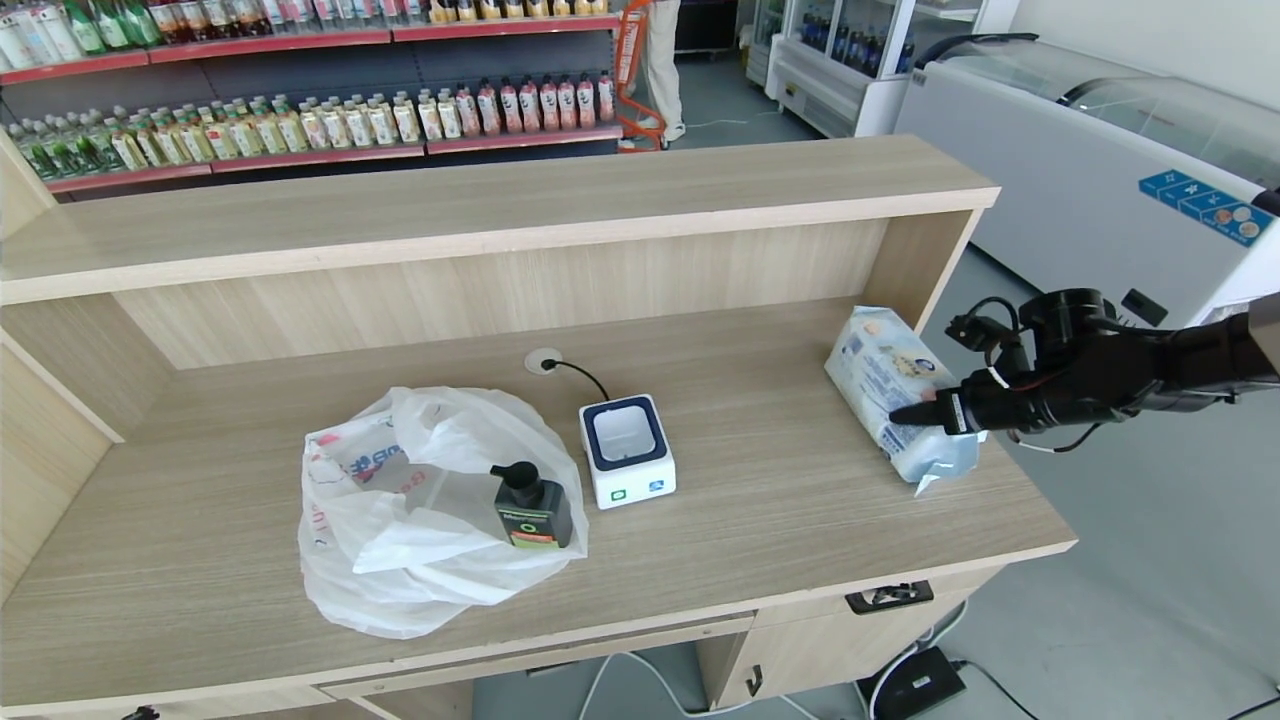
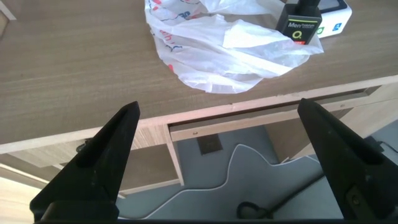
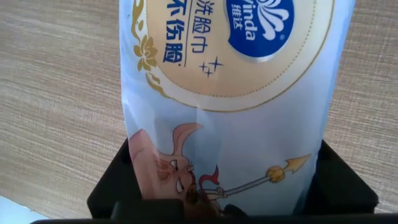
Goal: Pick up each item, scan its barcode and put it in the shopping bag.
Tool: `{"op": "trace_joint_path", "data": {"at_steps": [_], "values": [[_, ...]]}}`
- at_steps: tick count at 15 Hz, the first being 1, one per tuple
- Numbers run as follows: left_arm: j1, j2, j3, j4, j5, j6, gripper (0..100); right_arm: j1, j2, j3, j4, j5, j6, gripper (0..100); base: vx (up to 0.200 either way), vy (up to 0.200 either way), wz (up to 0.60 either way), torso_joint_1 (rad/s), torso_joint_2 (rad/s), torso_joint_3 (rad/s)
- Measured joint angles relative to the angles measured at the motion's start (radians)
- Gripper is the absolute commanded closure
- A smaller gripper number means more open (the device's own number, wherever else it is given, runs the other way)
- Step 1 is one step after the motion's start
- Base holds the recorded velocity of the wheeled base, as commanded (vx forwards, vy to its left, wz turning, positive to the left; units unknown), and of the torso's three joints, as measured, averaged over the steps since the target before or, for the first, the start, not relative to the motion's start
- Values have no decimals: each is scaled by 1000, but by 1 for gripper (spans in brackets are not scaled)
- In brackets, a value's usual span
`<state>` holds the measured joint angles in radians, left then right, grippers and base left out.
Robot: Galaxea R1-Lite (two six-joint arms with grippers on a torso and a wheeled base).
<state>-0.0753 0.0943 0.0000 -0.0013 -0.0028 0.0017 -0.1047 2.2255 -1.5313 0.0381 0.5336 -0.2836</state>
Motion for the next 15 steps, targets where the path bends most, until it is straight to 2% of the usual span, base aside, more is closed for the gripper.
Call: {"op": "trace_joint_path", "data": {"at_steps": [3,7,10,12,15], "values": [[0,0,0,0,0,0,0,-15,-122,81,-2,96,-6,100,0,0,0,0,0,0],[0,0,0,0,0,0,0,-56,-404,264,-3,316,-43,100,0,0,0,0,0,0],[0,0,0,0,0,0,0,-118,-621,437,5,523,-181,100,0,0,0,0,0,0],[0,0,0,0,0,0,0,-138,-735,514,7,576,-226,100,0,0,0,0,0,0],[0,0,0,0,0,0,0,-81,-856,561,9,579,-226,100,0,0,0,0,0,0]]}}
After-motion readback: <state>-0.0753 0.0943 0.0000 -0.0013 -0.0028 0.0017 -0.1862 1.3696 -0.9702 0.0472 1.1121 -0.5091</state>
